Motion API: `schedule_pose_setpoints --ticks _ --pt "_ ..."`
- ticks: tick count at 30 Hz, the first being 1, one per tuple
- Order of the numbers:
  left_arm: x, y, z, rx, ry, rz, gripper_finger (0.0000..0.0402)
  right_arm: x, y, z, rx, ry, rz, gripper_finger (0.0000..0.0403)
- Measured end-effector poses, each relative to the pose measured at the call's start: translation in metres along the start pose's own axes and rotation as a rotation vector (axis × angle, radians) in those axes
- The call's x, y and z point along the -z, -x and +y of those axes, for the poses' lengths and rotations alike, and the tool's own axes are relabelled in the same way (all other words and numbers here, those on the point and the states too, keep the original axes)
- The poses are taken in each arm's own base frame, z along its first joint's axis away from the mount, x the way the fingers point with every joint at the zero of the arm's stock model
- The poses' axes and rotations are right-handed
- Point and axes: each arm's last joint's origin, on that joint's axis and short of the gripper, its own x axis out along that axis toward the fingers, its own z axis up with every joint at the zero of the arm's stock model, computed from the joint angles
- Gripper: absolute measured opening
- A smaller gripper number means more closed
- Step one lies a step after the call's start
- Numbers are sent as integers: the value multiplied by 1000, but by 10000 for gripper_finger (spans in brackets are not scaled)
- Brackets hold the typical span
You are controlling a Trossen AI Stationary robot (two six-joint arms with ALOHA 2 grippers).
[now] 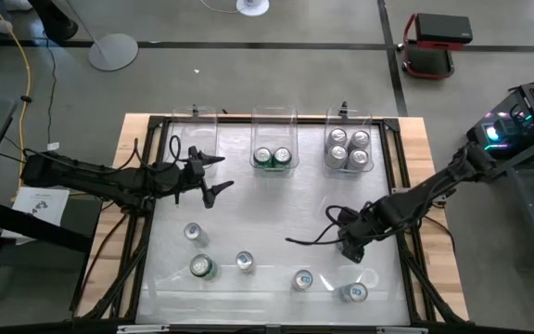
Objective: Sort soda cans
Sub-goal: Put the right green soda can into the middle transparent bin
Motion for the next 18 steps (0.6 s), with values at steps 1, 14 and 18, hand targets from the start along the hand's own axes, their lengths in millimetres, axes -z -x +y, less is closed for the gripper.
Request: schedule_pose_setpoints --ticks 1,14,18 --pt "0 0 0 0 1 -2 367 0 -3 0 -4 8 2 339" --pt "-1 0 0 0 5 -9 367 -9 -19 -6 -33 -14 -51 282" --pt "-3 0 0 0 12 -25 367 -34 -6 -2 -110 14 -185 282"
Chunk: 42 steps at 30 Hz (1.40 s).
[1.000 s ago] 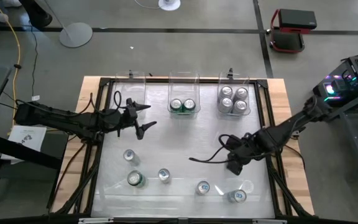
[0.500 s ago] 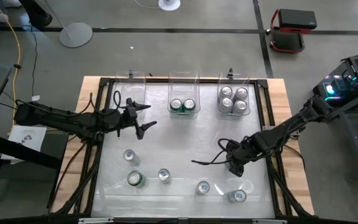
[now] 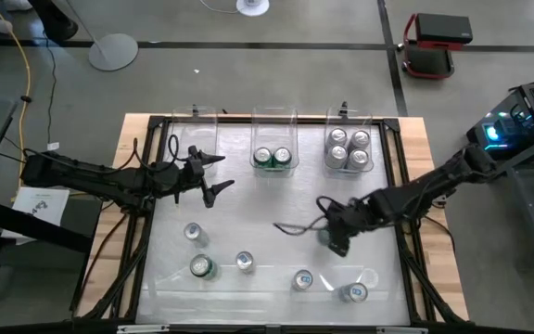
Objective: Sort soda cans
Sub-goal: Put the right green soda can into the middle transparent bin
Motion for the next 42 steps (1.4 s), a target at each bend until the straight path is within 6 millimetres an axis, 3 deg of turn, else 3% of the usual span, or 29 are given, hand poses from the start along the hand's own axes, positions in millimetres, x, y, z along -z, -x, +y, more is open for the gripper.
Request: schedule_pose_setpoints --ticks 4,7,12,16,22,27,30,34,36,42 --pt "0 0 0 0 0 1 367 -39 23 6 -113 85 -176 282" --pt "0 0 0 0 0 1 367 -74 53 6 -122 143 -339 282" --pt "0 0 0 0 -1 2 367 -141 104 -5 -5 210 -563 282" --pt "0 0 0 0 -2 3 367 -194 124 -25 126 235 -557 282" --pt "1 0 0 0 -3 5 367 -266 103 -75 338 230 -355 282" --pt "1 0 0 1 -2 5 367 -301 67 -127 336 207 -133 282" --pt "0 0 0 0 -2 5 367 -307 38 -156 300 185 -53 282" --pt "1 0 0 0 -2 5 367 -304 8 -179 261 147 68 282" --pt "1 0 0 0 -2 5 367 -305 -5 -185 256 143 94 282" --pt "1 0 0 1 -2 6 367 -306 -17 -186 207 150 111 282"
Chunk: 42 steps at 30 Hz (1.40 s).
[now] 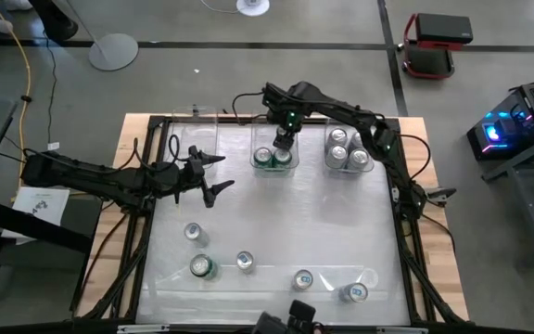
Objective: Sort soda cans
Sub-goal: Put the right green soda can into the middle transparent bin, then put the green soda can into the middle transparent bin
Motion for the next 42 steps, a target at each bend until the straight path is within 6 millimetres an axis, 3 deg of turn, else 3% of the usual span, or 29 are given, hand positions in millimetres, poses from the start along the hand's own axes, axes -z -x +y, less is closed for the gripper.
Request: schedule_pose_setpoints --ticks 6,11,17,23,28,32,36,42 --pt "0 0 0 0 7 2 367 -1 -2 5 -10 29 2 285" --pt "0 0 0 0 7 2 367 -1 -1 6 -10 30 0 328" --pt "0 0 0 0 7 2 367 1 1 6 -14 29 11 339" --pt "0 0 0 0 5 2 367 1 16 6 -11 29 6 342" --pt "1 0 0 0 2 5 367 6 45 9 6 53 -32 342" --pt "1 3 1 1 -3 16 367 24 81 27 101 104 -48 343" --pt "-2 9 1 18 9 0 367 45 128 64 137 175 -144 343" --pt "-16 28 -11 166 -57 -139 367 82 191 140 120 227 -409 344"
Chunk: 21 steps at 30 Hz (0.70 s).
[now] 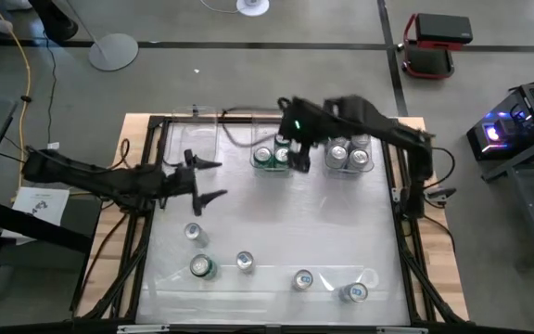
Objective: Sort soda cans
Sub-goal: Put the green soda can into the middle transparent bin
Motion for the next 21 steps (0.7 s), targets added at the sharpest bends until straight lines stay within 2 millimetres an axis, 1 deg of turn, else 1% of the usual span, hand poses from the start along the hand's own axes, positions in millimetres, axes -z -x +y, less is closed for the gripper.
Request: schedule_pose_setpoints --ticks 2,4,6,7,9,10,12,14,17,19,21 --pt "-12 6 -8 129 -27 -166 367 -3 17 32 67 34 -97 344" --pt "-18 14 -15 237 -53 -343 367 -5 30 67 137 76 -182 344" --pt "-21 21 -19 308 -54 -498 367 -4 34 103 184 114 -258 344" --pt "-19 24 -20 334 -53 -537 367 -2 33 122 208 140 -287 344" --pt "-18 26 -21 371 -46 -563 367 8 21 156 264 199 -320 344" --pt "-16 25 -21 376 -37 -549 367 15 13 172 297 227 -317 344" --pt "-13 23 -23 374 -17 -507 367 34 -5 196 390 235 -309 344" --pt "-13 21 -24 320 -3 -469 367 55 -25 211 509 165 -327 344" --pt "-24 17 -27 187 -39 -412 366 88 -49 219 607 16 -356 344" --pt "-35 14 -33 175 -111 -329 363 106 -61 220 619 -93 -368 344" --pt "-50 11 -39 221 -180 -222 361 117 -69 218 624 -182 -377 344"
